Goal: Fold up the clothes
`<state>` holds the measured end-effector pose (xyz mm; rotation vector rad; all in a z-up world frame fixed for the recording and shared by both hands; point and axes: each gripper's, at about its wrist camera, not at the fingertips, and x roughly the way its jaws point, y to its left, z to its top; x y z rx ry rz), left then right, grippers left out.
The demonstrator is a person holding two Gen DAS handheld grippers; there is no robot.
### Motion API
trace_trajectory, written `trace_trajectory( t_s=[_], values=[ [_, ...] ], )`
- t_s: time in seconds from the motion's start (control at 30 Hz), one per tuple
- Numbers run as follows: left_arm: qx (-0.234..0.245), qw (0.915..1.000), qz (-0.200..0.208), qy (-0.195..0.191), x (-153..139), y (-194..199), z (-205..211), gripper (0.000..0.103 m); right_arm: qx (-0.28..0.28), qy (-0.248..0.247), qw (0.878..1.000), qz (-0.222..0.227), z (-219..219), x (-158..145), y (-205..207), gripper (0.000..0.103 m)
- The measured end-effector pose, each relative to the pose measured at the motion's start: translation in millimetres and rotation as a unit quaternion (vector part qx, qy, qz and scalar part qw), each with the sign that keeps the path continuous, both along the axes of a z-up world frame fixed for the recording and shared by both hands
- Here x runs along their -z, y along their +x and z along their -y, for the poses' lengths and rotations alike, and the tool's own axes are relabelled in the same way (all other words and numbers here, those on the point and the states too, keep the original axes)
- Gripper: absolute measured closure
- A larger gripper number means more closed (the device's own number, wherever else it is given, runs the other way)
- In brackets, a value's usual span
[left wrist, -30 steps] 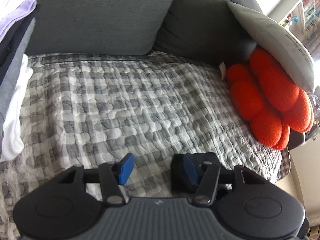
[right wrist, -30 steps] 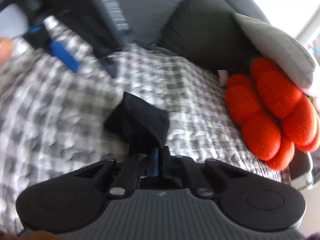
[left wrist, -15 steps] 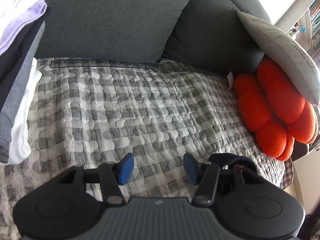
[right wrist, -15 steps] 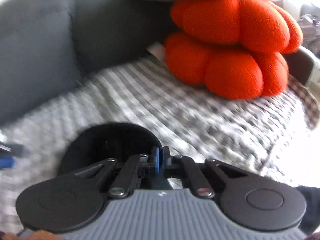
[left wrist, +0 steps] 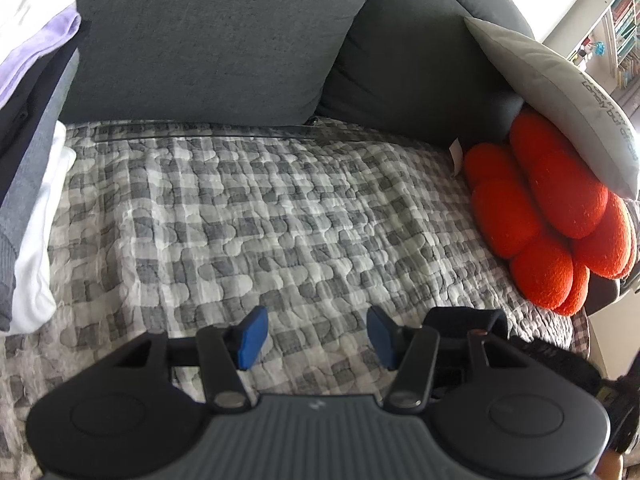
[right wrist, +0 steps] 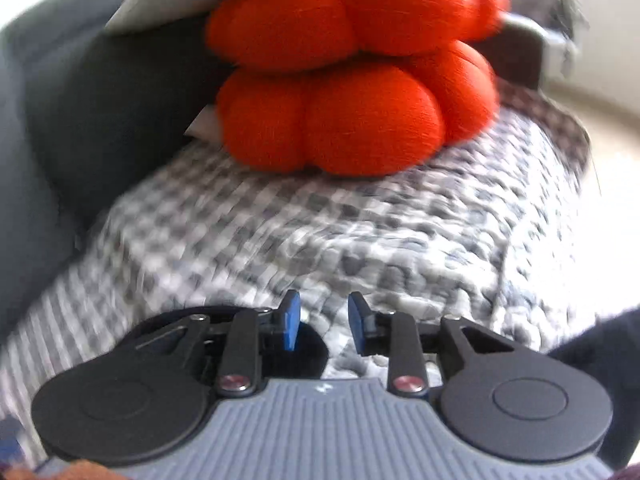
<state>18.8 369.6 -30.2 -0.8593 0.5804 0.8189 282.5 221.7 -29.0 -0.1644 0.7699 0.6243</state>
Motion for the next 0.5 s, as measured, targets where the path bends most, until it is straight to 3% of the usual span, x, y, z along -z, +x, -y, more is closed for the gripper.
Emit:
trace_trajectory(
  t_s=[0.17,0.27,0.43,0.5],
  values=[
    [-0.01,0.9999,0.002,-0.005,2,-2,-3,0.048,-0.039,-0.032,0.996,0.072,3,-12,-35,0.072],
    [-0.01,0.9999,-0.001,0.005,1,1,1,0.048,-0.118,-0.022,0.989,0.086,12,-16,-57,0.072],
    [-0.008,0.9999,-0.003,0.015,-2,-1,3,0.048,-0.261,-0.093,0.946,0.169,0,-8,-111,0.071],
    [-0.019,0.9997,-0.002,0.014,-2,-4,1,0.048,-0.277,-0.076,0.946,0.153,-7,-7,-112,0.066]
  ],
)
